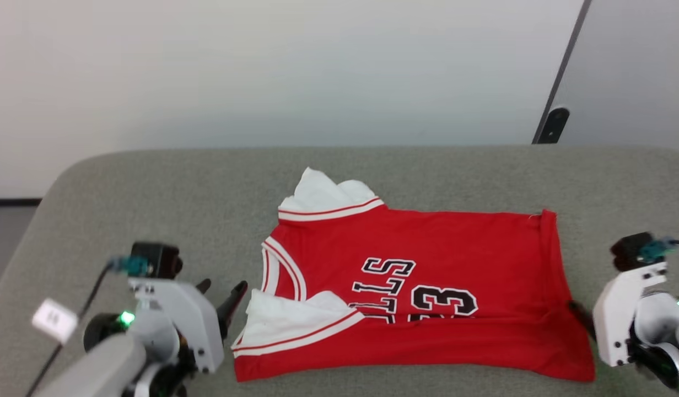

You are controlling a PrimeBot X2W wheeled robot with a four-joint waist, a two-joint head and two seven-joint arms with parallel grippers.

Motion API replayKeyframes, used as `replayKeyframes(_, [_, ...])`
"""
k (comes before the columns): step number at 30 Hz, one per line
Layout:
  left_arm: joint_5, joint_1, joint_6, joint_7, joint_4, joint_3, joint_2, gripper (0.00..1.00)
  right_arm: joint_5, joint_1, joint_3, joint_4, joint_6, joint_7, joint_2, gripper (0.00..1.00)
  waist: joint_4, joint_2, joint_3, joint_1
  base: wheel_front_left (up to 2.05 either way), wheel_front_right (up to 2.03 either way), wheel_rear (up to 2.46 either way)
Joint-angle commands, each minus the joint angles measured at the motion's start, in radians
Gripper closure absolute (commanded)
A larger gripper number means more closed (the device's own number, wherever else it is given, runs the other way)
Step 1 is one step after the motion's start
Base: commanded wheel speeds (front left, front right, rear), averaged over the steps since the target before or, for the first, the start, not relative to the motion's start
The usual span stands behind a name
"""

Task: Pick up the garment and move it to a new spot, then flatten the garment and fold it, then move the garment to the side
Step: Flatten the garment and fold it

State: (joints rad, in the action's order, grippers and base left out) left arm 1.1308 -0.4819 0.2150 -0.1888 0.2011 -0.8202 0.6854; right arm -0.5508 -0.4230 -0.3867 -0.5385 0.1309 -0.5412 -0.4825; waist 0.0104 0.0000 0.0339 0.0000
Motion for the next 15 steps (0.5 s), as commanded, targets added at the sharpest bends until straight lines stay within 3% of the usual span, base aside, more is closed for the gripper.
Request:
replayKeyframes(1, [-0.014, 0.034, -0.012, 0.049, -0.017, 0.005, 0.000, 0.00, 0.012, 0.030, 0.010, 0.030, 0.000, 0.053, -0.010, 0.00, -0.015, 0.0000, 0.024, 0.0000, 0.00, 0.00, 0.00])
replayKeyframes(5, [-0.072, 0.115, -0.019, 0.258, -0.051, 0.031, -0.004, 0.00, 0.070, 0.102, 0.036, 0.141, 0.000, 0.273, -0.042, 0.00, -0.014, 0.0000, 0.042, 0.0000, 0.00, 0.00, 0.00])
replayKeyframes(8, [-0.115, 0.177, -0.015, 0.397, -0.060, 0.045, -0.019, 0.00, 0.140, 0.166, 0.085, 0.198, 0.000, 0.431, -0.029, 0.00, -0.014, 0.0000, 0.051, 0.0000, 0.00, 0.00, 0.00])
replayKeyframes(13, [-0.183, 0.273, -0.012, 0.453, -0.067, 0.112, -0.057, 0.00, 0.295, 0.291, 0.201, 0.278, -0.001, 0.628, 0.043, 0.00, -0.005, 0.0000, 0.067, 0.0000, 0.00, 0.00, 0.00])
replayKeyframes(15, [-0.239, 0.304, -0.016, 0.454, -0.093, 0.185, -0.085, 0.00, 0.350, 0.341, 0.251, 0.314, -0.001, 0.682, 0.081, 0.00, 0.001, 0.0000, 0.071, 0.0000, 0.00, 0.00, 0.00])
